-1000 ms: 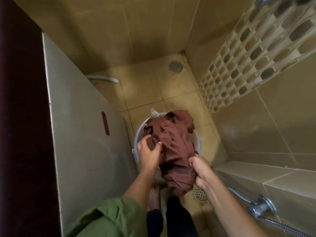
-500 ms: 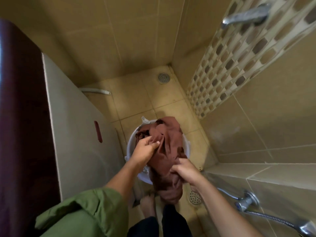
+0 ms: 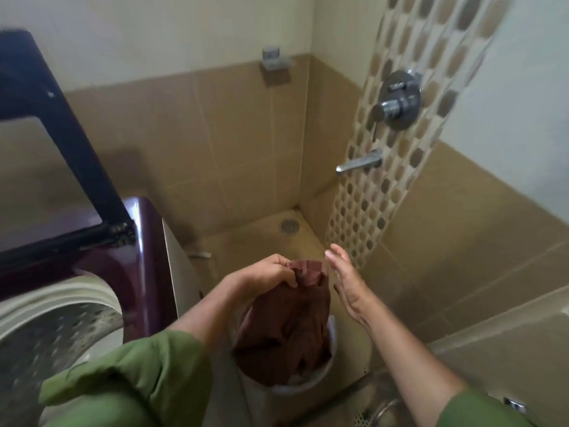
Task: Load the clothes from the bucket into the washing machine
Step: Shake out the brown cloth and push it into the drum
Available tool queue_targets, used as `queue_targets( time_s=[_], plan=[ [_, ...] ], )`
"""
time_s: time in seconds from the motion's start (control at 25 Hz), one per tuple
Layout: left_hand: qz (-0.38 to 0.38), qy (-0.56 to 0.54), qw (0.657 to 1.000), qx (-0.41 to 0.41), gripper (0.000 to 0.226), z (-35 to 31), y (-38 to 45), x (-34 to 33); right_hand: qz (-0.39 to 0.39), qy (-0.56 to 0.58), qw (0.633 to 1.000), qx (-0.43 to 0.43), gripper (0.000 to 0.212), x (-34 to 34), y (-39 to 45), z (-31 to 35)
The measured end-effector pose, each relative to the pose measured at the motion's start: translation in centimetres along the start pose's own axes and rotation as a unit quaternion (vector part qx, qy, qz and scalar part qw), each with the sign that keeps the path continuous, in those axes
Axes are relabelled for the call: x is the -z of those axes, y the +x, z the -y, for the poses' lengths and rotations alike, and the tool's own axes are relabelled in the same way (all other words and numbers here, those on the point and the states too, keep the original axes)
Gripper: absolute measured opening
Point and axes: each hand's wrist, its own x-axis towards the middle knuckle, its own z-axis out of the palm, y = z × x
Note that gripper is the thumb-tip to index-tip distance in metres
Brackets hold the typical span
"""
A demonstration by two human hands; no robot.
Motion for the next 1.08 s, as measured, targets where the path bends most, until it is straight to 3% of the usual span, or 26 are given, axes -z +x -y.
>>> queue_targets(
  time_s=[0.2,0.32,0.48,0.64,0.72,0.8,0.84,0.92,1.08],
  plan=[
    [-0.023,0.056,0.996,-0.066,0.026,-8.1,-7.2,-0.5,0.163,-0.098,0.979,-0.080,0.064,0.3,-5.5,4.6],
    [-0.072,0.075,0.987,-0.123,0.037,-12.5,-10.3,0.2,0.240,-0.080,0.965,-0.070,0.045,-0.4,-8.3,7.0],
    [-0.119,0.129,0.970,-0.170,0.027,-17.8,-15.7,1.2,0.277,-0.056,0.959,0.002,0.033,-1.1,-12.0,11.5],
    [-0.154,0.160,0.958,-0.183,0.029,-18.7,-19.2,3.2,0.235,-0.157,0.958,0.049,0.029,-1.7,-15.3,15.8],
    [-0.178,0.153,0.954,-0.184,0.032,-18.1,-20.4,4.7,0.130,-0.202,0.965,0.105,0.031,-2.5,-16.5,17.9],
    [-0.182,0.145,0.954,-0.189,0.019,-17.6,-21.6,6.3,0.034,-0.132,0.976,0.172,0.034,-3.7,-17.4,19.9],
    [-0.177,0.145,0.954,-0.196,0.014,-17.5,-22.2,6.8,0.020,-0.071,0.976,0.206,0.026,-4.6,-18.1,20.9],
    [-0.187,0.145,0.945,-0.228,0.014,-17.7,-23.6,8.2,0.001,-0.009,0.960,0.280,0.013,-7.4,-19.4,23.3],
    [-0.255,0.093,0.898,-0.345,0.011,-20.7,-28.2,10.7,-0.106,-0.001,0.895,0.434,0.017,-13.8,-23.0,28.5]
  ],
)
